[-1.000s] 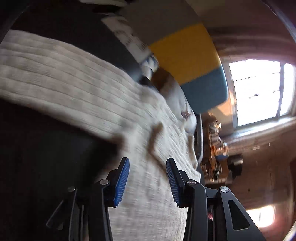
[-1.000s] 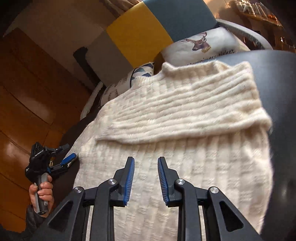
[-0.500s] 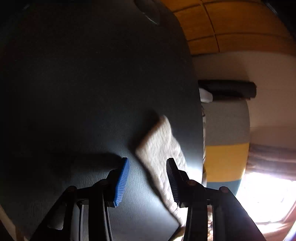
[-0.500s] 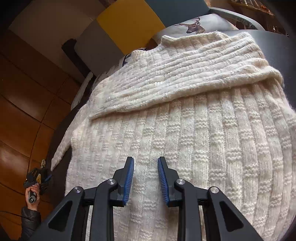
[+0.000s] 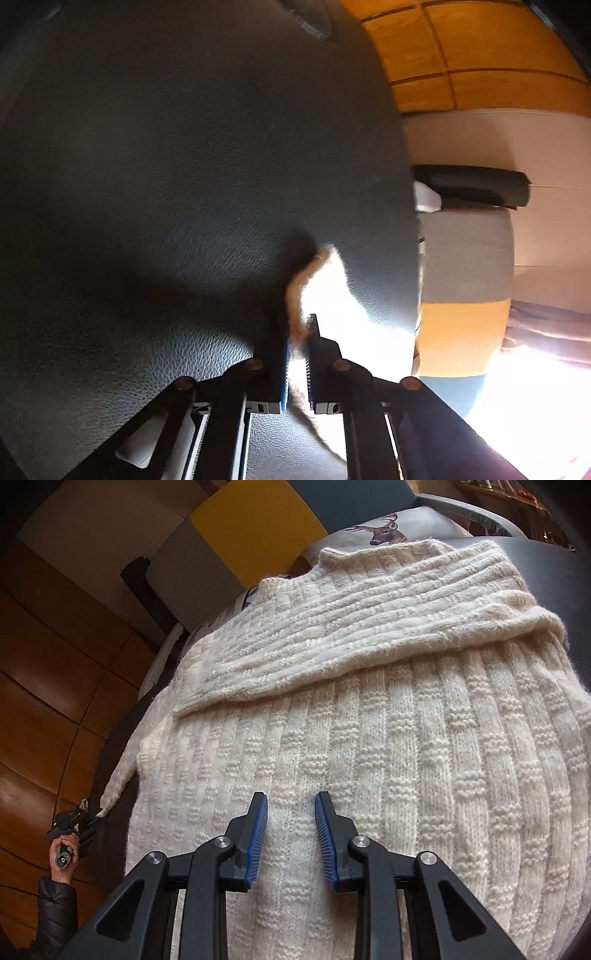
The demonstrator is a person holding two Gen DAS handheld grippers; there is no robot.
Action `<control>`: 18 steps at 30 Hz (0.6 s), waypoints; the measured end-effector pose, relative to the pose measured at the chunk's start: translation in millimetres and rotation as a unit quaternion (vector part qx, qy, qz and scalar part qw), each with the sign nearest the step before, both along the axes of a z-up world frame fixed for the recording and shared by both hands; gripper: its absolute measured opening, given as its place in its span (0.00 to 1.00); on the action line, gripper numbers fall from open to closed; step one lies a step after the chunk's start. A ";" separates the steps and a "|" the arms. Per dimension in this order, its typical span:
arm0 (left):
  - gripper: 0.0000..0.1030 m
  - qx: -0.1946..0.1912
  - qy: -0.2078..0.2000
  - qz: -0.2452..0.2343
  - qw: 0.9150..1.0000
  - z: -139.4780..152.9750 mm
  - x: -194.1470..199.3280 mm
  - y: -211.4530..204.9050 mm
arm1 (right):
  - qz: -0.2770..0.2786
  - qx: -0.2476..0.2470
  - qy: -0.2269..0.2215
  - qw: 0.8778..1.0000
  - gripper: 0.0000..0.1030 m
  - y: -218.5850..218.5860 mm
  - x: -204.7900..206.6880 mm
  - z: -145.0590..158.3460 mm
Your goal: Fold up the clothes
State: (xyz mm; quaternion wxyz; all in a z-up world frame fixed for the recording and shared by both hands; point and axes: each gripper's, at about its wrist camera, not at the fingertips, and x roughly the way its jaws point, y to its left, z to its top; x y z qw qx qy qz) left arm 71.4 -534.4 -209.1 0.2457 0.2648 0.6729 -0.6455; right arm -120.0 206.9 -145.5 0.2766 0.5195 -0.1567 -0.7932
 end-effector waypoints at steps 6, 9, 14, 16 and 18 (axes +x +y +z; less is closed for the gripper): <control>0.07 -0.011 0.024 -0.007 1.000 18.0 -14.1 17.1 | 0.009 0.000 0.004 1.000 0.26 0.2 0.0 0.2; 0.07 -0.031 0.047 -0.042 0.998 44.3 -37.9 37.6 | 0.008 0.000 0.000 1.000 0.26 -0.2 -1.4 0.7; 0.07 -0.059 0.092 -0.132 0.985 92.9 -100.6 95.0 | 0.016 0.011 0.006 1.000 0.26 -3.3 -0.7 2.3; 0.07 -0.067 0.106 -0.175 0.977 109.0 -128.7 128.9 | 0.017 0.010 0.005 1.000 0.26 -2.6 -1.2 2.4; 0.07 -0.068 0.119 -0.217 0.966 120.8 -157.9 165.4 | 0.017 0.007 0.001 1.000 0.26 -1.7 -2.2 2.3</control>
